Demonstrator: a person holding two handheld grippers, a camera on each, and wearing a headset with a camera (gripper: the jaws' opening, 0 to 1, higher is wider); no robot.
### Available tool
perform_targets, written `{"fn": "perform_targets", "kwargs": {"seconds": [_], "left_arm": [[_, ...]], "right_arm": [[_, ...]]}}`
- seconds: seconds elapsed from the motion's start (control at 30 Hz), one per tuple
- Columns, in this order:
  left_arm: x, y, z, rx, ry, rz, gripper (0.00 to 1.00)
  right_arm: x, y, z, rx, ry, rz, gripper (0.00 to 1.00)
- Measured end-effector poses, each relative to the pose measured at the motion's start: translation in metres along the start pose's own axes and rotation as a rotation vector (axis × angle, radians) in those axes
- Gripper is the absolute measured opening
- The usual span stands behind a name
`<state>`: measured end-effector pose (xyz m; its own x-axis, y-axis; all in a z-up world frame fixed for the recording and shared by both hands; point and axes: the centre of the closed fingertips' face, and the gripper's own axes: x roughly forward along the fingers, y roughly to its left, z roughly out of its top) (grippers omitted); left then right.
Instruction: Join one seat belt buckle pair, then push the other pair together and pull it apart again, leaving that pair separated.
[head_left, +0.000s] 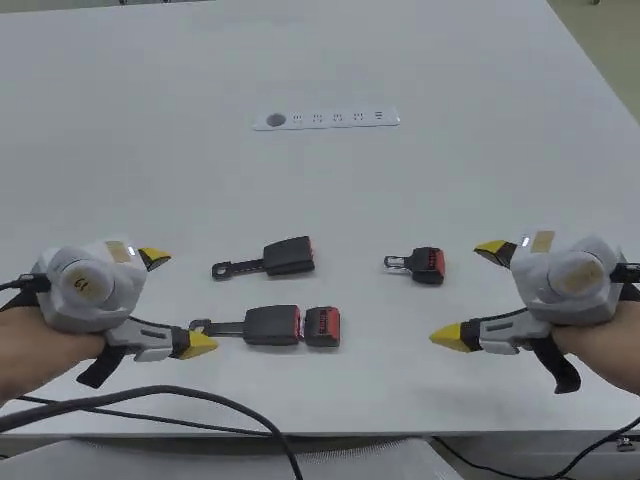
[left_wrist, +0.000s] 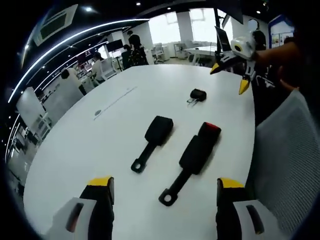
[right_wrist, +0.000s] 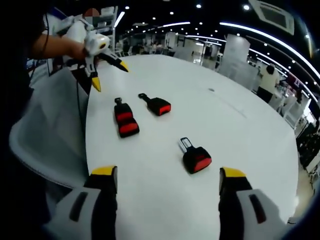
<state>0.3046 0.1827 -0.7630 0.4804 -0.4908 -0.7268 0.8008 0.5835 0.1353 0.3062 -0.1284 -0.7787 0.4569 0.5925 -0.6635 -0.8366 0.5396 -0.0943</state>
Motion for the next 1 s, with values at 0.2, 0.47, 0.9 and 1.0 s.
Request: {"fn": "perform_targets", "kwargs": {"seconds": [0.2, 0.47, 0.9, 1.0], "left_arm": [[-0.009, -0.001, -0.012, -0.046, -0.015, 0.022, 1.0], [-0.018, 0.001, -0.022, -0.08, -0.034, 0.053, 1.0], [-0.02, 0.001, -0.017, -0.107, -0.073, 0.071, 1.0], [-0.021, 0.006, -0.019, -0.119, -0.077, 0.088, 1.0]], "right_arm": [[-0.007, -0.004, -0.007, 0.026, -0.015, -0.042, 0.96], [-0.014, -0.003, -0.005, 0.06, -0.038, -0.078, 1.0], [-0.012, 0.002, -0.004, 0.159, -0.07, -0.087, 1.0], [-0.003, 0.009, -0.008, 0.145, -0.047, -0.078, 1.0]]}}
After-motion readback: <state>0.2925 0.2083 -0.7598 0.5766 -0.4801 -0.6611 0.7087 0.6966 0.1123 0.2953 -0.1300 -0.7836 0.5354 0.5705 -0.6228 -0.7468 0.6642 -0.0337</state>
